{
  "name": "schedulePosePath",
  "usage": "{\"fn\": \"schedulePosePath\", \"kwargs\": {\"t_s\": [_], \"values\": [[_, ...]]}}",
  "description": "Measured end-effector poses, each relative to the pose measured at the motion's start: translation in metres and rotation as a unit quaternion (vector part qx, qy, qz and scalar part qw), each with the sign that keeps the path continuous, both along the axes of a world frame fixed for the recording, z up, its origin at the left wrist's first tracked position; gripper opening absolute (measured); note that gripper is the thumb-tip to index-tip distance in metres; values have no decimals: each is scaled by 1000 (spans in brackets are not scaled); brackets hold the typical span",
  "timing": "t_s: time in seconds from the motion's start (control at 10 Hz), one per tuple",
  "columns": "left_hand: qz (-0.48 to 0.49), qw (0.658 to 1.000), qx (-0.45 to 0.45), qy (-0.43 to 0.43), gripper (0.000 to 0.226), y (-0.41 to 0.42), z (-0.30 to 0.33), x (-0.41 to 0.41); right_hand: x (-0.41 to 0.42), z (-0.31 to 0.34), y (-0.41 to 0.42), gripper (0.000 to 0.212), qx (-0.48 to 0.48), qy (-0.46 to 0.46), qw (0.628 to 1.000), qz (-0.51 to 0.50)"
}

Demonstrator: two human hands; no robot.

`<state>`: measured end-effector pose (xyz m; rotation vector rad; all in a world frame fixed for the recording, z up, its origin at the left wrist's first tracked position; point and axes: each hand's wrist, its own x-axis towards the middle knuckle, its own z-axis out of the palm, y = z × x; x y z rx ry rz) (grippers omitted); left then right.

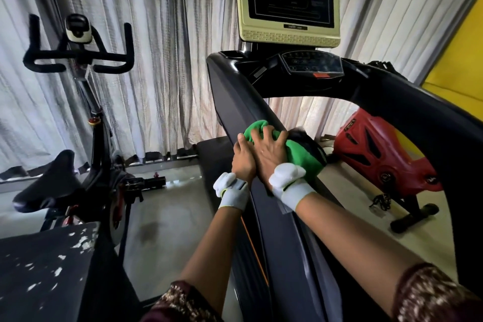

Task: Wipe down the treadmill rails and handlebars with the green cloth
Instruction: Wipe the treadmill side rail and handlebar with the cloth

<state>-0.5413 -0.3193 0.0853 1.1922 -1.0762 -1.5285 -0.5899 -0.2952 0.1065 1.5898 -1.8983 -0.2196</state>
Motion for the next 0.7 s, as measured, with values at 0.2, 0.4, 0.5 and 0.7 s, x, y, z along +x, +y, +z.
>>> {"fn": "schedulePosePath", "kwargs": {"t_s": [0.2, 0.4, 0.5, 0.7], "values": [[1, 998, 30, 61, 82, -18, -12, -6, -1, 15, -30, 41, 23, 16, 999, 43], [-100, 993, 2, 67, 72, -6, -9, 5, -1, 1, 5, 51, 63, 67, 995, 44], [-105, 991, 12, 77, 67, -10, -7, 5, -1, 7, -2, 40, 58, 22, 997, 48], [-100, 995, 24, 6, 71, -57, -43, -21, -5, -10, 42, 41, 84, 52, 992, 83]]}}
